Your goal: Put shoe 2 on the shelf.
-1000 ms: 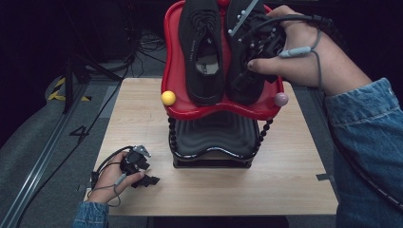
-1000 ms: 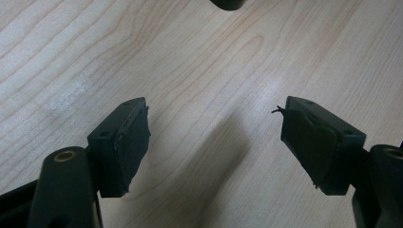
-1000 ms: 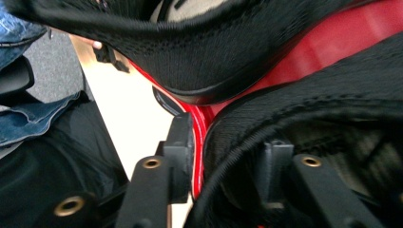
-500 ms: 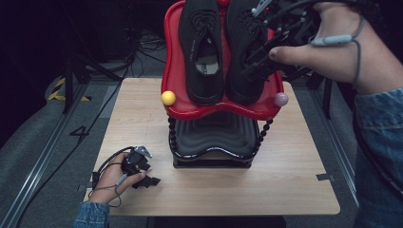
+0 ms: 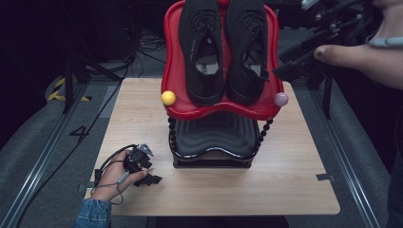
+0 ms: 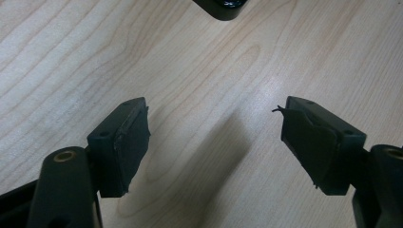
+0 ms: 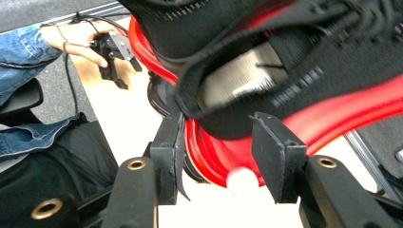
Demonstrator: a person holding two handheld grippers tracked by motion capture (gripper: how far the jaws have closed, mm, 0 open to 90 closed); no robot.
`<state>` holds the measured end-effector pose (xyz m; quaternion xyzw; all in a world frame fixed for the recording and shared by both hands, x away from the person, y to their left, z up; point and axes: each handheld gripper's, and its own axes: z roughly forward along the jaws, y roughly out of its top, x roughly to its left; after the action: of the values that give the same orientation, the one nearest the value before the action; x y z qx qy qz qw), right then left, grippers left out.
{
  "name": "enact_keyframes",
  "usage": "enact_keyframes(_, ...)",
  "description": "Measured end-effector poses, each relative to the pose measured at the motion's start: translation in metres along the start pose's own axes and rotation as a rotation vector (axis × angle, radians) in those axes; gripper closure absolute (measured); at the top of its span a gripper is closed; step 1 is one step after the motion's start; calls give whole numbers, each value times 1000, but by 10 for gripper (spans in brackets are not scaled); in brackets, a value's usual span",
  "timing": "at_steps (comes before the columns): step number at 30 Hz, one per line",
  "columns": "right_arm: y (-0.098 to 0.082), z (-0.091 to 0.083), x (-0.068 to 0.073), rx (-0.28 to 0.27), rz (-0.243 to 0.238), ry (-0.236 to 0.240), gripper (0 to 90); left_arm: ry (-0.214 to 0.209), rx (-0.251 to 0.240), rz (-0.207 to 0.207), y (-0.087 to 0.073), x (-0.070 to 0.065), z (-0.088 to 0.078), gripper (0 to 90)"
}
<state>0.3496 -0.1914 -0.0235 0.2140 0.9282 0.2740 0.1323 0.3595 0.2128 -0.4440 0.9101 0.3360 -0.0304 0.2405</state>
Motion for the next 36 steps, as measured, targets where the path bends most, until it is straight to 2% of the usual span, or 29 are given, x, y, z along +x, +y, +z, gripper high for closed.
enact_keyframes(1,-2,-1,-1,-1,4,0,555,16,-2,-4,-1,2,-1,252)
enact_keyframes(6,-16,-4,-7,-1,31,-2,550,21,-8,-17,-4,5,-5,252)
enact_keyframes(9,-30,-6,-14,4,56,-16,543,31,-18,-17,-5,7,-8,252)
enact_keyframes(13,-49,-4,-21,23,86,-26,524,30,-20,-37,-8,9,-10,252)
enact_keyframes(14,-49,-4,-21,23,86,-26,524,30,-20,-37,-8,9,-10,252)
enact_keyframes(15,-59,-2,-26,26,100,-33,518,32,-23,-37,-9,10,-10,252)
enact_keyframes(16,-59,-2,-26,26,100,-33,518,32,-23,-37,-9,10,-10,252)
enact_keyframes(18,-75,3,-30,33,120,-38,512,33,-22,-37,-9,10,-11,252)
enact_keyframes(19,-75,3,-30,33,120,-38,512,33,-22,-37,-9,10,-11,252)
enact_keyframes(20,-87,8,-33,35,135,-36,501,35,-29,-37,-9,10,-11,252)
enact_keyframes(24,-104,16,-38,33,150,-40,492,36,-26,-43,-9,11,-11,252)
enact_keyframes(27,-128,31,-44,37,173,-47,476,39,-30,-38,-10,11,-11,252)
enact_keyframes(34,-179,68,-57,49,242,-22,461,32,-22,-45,-11,10,-10,252)
enact_keyframes(36,-183,72,-58,49,245,-19,456,34,-23,-48,-12,10,-11,252)
